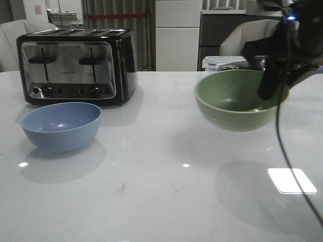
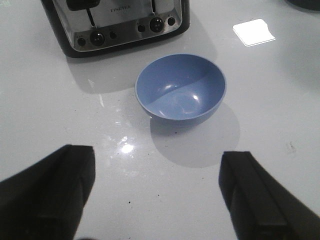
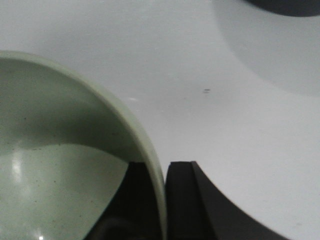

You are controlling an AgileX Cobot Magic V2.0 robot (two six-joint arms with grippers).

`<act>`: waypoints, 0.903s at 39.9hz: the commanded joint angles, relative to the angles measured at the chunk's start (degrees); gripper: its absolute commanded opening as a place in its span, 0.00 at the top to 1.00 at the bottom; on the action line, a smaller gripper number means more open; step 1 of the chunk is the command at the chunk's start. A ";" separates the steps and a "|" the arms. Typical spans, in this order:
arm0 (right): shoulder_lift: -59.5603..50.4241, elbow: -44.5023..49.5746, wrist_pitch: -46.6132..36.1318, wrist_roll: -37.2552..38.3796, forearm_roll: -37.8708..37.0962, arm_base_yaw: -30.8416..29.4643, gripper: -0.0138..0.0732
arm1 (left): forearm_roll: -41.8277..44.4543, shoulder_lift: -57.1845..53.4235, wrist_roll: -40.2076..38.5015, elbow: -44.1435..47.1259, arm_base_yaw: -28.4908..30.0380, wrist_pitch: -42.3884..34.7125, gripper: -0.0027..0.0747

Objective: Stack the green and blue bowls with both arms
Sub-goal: 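Slide the green bowl toward the table center and release it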

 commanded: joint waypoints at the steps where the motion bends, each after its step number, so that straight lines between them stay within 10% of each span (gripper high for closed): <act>1: -2.10 -1.58 -2.06 -0.72 2.04 4.80 0.78 | 0.25 0.31 -0.13 -2.22 -0.48 -4.20 0.24; 21: 7.20 -1.58 -8.43 -0.72 6.99 14.30 0.76 | 0.25 0.31 -0.13 -2.22 -0.48 -4.20 0.24; 36: 7.75 -1.58 -10.32 -0.72 6.38 14.30 0.39 | 0.25 0.31 -0.13 -2.22 -0.48 -4.20 0.24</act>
